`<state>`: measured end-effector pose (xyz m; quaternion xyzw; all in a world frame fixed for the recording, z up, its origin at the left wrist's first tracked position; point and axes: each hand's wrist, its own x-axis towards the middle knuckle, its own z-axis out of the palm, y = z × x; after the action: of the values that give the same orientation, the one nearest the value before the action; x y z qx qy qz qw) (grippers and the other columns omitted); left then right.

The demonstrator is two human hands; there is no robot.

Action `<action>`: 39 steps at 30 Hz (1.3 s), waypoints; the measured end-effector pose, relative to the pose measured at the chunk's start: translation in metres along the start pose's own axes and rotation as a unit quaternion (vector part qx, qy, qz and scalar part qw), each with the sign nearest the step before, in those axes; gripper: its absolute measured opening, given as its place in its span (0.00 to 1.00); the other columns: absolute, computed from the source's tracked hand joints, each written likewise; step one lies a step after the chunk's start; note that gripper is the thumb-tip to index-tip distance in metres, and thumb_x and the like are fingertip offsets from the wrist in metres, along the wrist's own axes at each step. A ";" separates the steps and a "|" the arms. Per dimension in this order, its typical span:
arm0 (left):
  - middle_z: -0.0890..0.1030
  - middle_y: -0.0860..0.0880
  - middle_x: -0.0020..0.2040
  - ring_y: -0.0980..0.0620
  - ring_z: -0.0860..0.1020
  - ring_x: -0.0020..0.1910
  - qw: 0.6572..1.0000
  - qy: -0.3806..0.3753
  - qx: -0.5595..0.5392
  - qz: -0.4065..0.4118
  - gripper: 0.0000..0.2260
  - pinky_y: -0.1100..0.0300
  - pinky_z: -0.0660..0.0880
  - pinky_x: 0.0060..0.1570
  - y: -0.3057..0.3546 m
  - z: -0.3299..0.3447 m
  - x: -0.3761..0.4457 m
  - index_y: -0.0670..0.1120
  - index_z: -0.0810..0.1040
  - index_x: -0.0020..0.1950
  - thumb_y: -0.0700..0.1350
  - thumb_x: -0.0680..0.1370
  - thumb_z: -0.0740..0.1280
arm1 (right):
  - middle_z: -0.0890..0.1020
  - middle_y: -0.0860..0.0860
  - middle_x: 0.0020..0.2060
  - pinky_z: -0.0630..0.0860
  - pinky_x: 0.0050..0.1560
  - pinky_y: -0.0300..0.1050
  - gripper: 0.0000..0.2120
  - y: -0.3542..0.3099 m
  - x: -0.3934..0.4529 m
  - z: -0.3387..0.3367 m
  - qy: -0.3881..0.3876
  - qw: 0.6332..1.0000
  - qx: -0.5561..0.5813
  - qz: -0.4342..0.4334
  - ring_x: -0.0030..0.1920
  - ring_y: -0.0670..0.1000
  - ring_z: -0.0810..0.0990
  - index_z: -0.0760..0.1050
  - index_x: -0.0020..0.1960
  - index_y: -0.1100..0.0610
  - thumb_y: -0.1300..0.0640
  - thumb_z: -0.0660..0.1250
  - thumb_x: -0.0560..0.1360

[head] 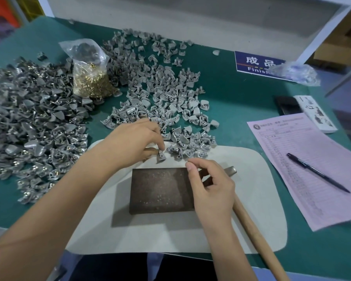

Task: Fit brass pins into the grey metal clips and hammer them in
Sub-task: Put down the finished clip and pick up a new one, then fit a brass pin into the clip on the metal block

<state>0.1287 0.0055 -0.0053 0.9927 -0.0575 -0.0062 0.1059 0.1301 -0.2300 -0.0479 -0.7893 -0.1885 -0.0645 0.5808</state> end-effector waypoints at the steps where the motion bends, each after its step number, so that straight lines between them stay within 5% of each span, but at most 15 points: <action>1: 0.76 0.62 0.56 0.58 0.71 0.58 1.000 -0.008 -0.005 -0.002 0.12 0.58 0.71 0.48 0.001 0.000 -0.001 0.63 0.80 0.59 0.52 0.77 0.73 | 0.85 0.40 0.47 0.75 0.49 0.34 0.04 0.000 0.000 0.000 -0.001 1.000 0.000 0.000 0.52 0.47 0.84 0.83 0.51 0.46 0.53 0.71 0.79; 10: 0.78 0.62 0.51 0.59 0.73 0.57 0.999 -0.026 -0.017 -0.016 0.07 0.54 0.75 0.52 0.007 -0.005 -0.005 0.63 0.80 0.55 0.56 0.78 0.70 | 0.85 0.40 0.48 0.74 0.50 0.32 0.04 0.000 0.000 0.000 -0.005 1.000 0.000 -0.004 0.53 0.47 0.83 0.83 0.52 0.44 0.51 0.70 0.79; 16: 0.79 0.70 0.45 0.64 0.76 0.43 0.983 0.039 -0.160 -0.079 0.04 0.59 0.76 0.41 0.037 -0.013 -0.044 0.66 0.78 0.49 0.56 0.76 0.69 | 0.84 0.39 0.47 0.74 0.52 0.35 0.02 -0.007 -0.001 -0.003 0.004 0.999 -0.007 -0.041 0.52 0.47 0.83 0.83 0.50 0.47 0.52 0.72 0.79; 21: 0.78 0.64 0.45 0.65 0.74 0.47 0.971 0.062 -0.200 -0.116 0.06 0.64 0.72 0.43 0.071 -0.004 -0.085 0.62 0.78 0.49 0.54 0.73 0.70 | 0.78 0.40 0.39 0.70 0.51 0.48 0.04 -0.021 -0.005 -0.011 -0.049 0.988 -0.091 -0.118 0.47 0.47 0.77 0.84 0.46 0.47 0.47 0.73 0.77; 26: 0.75 0.61 0.48 0.64 0.74 0.49 0.961 0.095 -0.225 -0.127 0.04 0.66 0.70 0.42 0.077 0.006 -0.090 0.60 0.79 0.48 0.53 0.74 0.70 | 0.71 0.41 0.34 0.66 0.49 0.49 0.04 -0.033 -0.011 -0.008 -0.132 0.971 -0.160 -0.115 0.42 0.45 0.73 0.84 0.45 0.45 0.46 0.72 0.76; 33: 0.77 0.62 0.49 0.63 0.74 0.54 0.941 0.149 -0.252 -0.169 0.05 0.59 0.75 0.47 0.080 0.022 -0.099 0.61 0.82 0.49 0.54 0.74 0.73 | 0.69 0.42 0.30 0.69 0.48 0.54 0.02 -0.036 -0.015 -0.011 -0.151 0.969 -0.170 -0.102 0.39 0.45 0.71 0.85 0.44 0.44 0.48 0.73 0.75; 39: 0.77 0.67 0.50 0.63 0.72 0.52 0.937 0.173 -0.244 -0.180 0.05 0.66 0.69 0.42 0.082 0.025 -0.103 0.64 0.83 0.49 0.59 0.74 0.70 | 0.72 0.43 0.30 0.72 0.42 0.59 0.02 -0.037 -0.019 -0.007 -0.129 0.977 -0.144 -0.087 0.37 0.47 0.72 0.86 0.46 0.45 0.51 0.74 0.76</action>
<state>0.0163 -0.0678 -0.0124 0.9158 0.1444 0.1328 0.3506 0.0994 -0.2311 -0.0187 -0.8468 -0.3186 -0.0382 0.4243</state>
